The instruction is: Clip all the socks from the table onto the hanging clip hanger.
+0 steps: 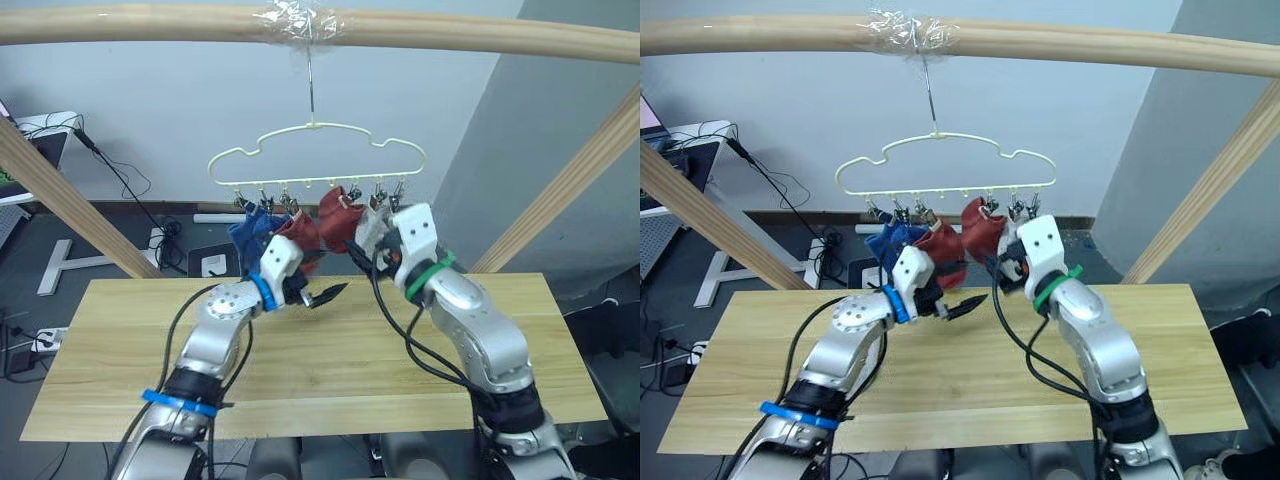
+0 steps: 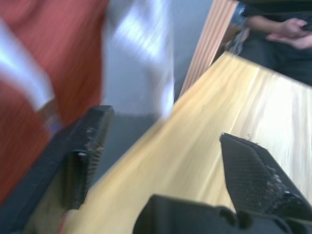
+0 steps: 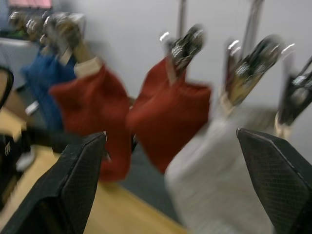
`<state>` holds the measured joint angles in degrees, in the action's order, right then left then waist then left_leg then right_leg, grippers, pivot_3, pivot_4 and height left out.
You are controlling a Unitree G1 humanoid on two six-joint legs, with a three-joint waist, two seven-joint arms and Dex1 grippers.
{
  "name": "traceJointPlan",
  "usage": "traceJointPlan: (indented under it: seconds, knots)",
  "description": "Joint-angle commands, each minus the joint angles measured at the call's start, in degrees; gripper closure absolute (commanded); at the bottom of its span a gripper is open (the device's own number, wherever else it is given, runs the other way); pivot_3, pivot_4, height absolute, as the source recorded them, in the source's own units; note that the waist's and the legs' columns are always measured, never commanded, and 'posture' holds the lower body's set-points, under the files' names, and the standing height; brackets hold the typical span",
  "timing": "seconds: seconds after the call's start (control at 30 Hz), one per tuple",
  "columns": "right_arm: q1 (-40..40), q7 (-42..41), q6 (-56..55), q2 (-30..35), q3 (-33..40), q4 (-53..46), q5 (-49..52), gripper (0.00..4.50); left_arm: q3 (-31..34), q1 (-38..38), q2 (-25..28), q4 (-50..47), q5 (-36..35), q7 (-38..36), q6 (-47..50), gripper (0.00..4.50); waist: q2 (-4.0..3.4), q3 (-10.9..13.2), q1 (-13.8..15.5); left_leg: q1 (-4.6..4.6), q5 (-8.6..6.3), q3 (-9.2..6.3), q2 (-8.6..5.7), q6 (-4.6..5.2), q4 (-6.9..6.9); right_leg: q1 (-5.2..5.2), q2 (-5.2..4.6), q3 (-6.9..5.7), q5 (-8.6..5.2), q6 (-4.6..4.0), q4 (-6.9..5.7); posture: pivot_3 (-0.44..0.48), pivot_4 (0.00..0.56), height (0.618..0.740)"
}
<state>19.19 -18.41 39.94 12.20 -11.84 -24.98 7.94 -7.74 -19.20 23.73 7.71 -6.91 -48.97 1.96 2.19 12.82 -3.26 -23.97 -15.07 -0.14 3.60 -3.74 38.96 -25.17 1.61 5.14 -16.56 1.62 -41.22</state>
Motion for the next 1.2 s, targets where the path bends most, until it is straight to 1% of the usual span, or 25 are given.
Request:
traceJointPlan:
  seconds: [0.03,0.17,0.3,0.33,0.4,0.47,0.57,0.63,0.67,0.73,0.77,0.8,0.93,1.07,1.2]
  knots:
    - [-2.32,-5.07,-1.85,4.72,-0.29,-7.07,1.47,0.0,3.56,3.83,3.56,-8.47,-3.94,-1.85,1.98,0.55,0.01,-0.01,0.0,0.03,0.0,0.0,0.0,0.0,0.0,0.03,0.0,0.0,0.0,0.01,-0.01,-0.03,0.162,0.7]
    - [-5.43,-8.41,-4.72,9.69,1.89,-9.14,1.93,0.0,7.3,9.14,7.51,-14.98,-7.73,-2.69,5.28,0.55,0.02,-0.16,0.01,0.07,0.0,-0.02,0.0,0.0,0.01,0.07,0.0,-0.01,0.0,0.01,0.0,-0.022,0.151,0.7]
    - [-9.62,-12.04,-13.48,13.93,6.28,-8.96,2.34,0.0,12.54,15.71,11.38,-20.0,-9.44,-2.15,6.23,0.55,0.04,-0.65,0.06,0.09,0.0,-0.01,0.01,0.0,0.01,0.09,0.01,0.0,0.0,0.02,0.02,0.002,0.116,0.7]
    - [-10.37,-13.02,-15.58,14.4,7.2,-8.46,2.98,0.0,13.19,16.67,11.8,-20.56,-9.69,-1.92,6.33,0.55,0.06,-0.97,0.07,0.09,0.0,-0.01,0.01,0.0,0.0,0.08,0.01,0.0,0.0,0.02,0.02,0.006,0.105,0.7]
    - [-11.7,-13.41,-18.42,16.08,8.12,-7.95,1.64,0.0,14.36,18.67,12.56,-21.77,-10.26,-1.58,6.73,0.55,0.1,-1.66,0.12,0.08,0.0,0.0,0.01,0.0,-0.01,0.08,0.01,-0.01,-0.01,0.02,0.04,0.006,0.105,0.7]
    - [-12.59,-13.88,-20.03,17.03,9.22,-6.92,1.62,0.0,14.76,19.8,13.1,-22.31,-9.81,-1.4,5.94,0.55,0.13,-2.12,0.13,0.13,0.0,0.01,0.0,0.0,0.0,0.12,0.01,0.0,0.0,0.02,0.04,0.014,0.084,0.7]
    - [-15.27,-13.27,-21.52,17.45,12.37,-5.43,2.13,0.0,15.83,20.84,13.54,-23.42,-8.88,-0.5,4.57,0.55,0.27,-3.51,0.26,0.23,0.02,0.03,-0.01,0.01,0.01,0.22,0.01,0.01,0.0,0.03,0.03,0.022,0.071,0.7]
    - [-17.26,-12.77,-23.75,16.5,13.9,-4.7,2.58,0.0,15.75,21.22,14.07,-23.61,-8.54,-1.12,3.28,0.55,0.34,-4.42,0.41,0.32,0.02,0.03,-0.01,0.02,0.01,0.33,0.02,0.01,0.0,0.03,0.04,0.03,0.05,0.7]
    - [-17.99,-12.62,-24.58,16.01,14.1,-4.76,2.73,0.0,15.72,21.27,14.2,-23.56,-8.62,-1.38,2.85,0.55,0.33,-4.79,0.48,0.36,0.02,0.05,-0.01,0.02,0.01,0.36,0.02,0.02,0.0,0.04,0.04,0.03,0.05,0.7]
    - [-18.72,-12.56,-25.56,15.55,14.23,-4.81,2.83,0.0,15.68,21.32,14.38,-23.48,-8.86,-1.5,2.43,0.55,0.31,-4.88,0.52,0.81,0.01,0.09,-0.01,0.03,0.0,0.84,0.03,0.05,-0.03,0.05,0.08,0.03,0.05,0.7]
    - [-19.18,-13.18,-26.12,15.8,13.75,-5.29,2.8,0.0,15.62,21.28,14.44,-23.29,-8.85,-1.45,2.28,0.55,0.28,-5.06,0.49,1.17,0.01,0.18,0.0,0.04,-0.03,1.16,0.04,0.15,-0.18,0.27,0.1,0.031,0.044,0.7]
    - [-19.27,-13.83,-26.8,16.08,13.52,-5.0,2.82,0.0,15.19,20.9,14.29,-22.93,-8.56,-1.23,2.23,0.55,0.28,-5.25,0.44,1.24,0.01,0.25,0.0,0.04,-0.03,1.18,0.06,0.23,-0.16,0.32,0.1,0.03,0.03,0.7]
    - [-20.61,-14.15,-27.51,15.79,13.47,-4.48,3.12,0.0,14.59,20.68,13.96,-21.62,-7.82,-1.1,0.96,0.55,0.3,-6.71,0.44,1.33,0.06,0.31,0.02,0.11,-0.02,1.21,0.12,0.33,-0.08,0.35,0.09,0.032,0.024,0.7]
    - [-20.1,-13.32,-26.97,14.85,14.32,-3.5,3.9,0.0,14.72,22.2,13.23,-18.22,-6.27,-0.3,-2.27,0.55,0.29,-7.3,0.45,1.74,0.06,0.36,0.06,0.12,-0.02,1.57,0.16,0.38,-0.09,0.32,0.09,0.032,0.018,0.7]
    - [-19.97,-13.13,-25.52,13.69,15.1,-3.32,5.94,0.0,14.81,22.84,12.74,-17.93,-6.3,0.93,-1.77,0.55,0.27,-7.9,0.55,2.0,0.05,0.37,0.08,0.12,-0.04,1.78,0.19,0.39,-0.14,0.24,0.09,0.037,0.017,0.7]
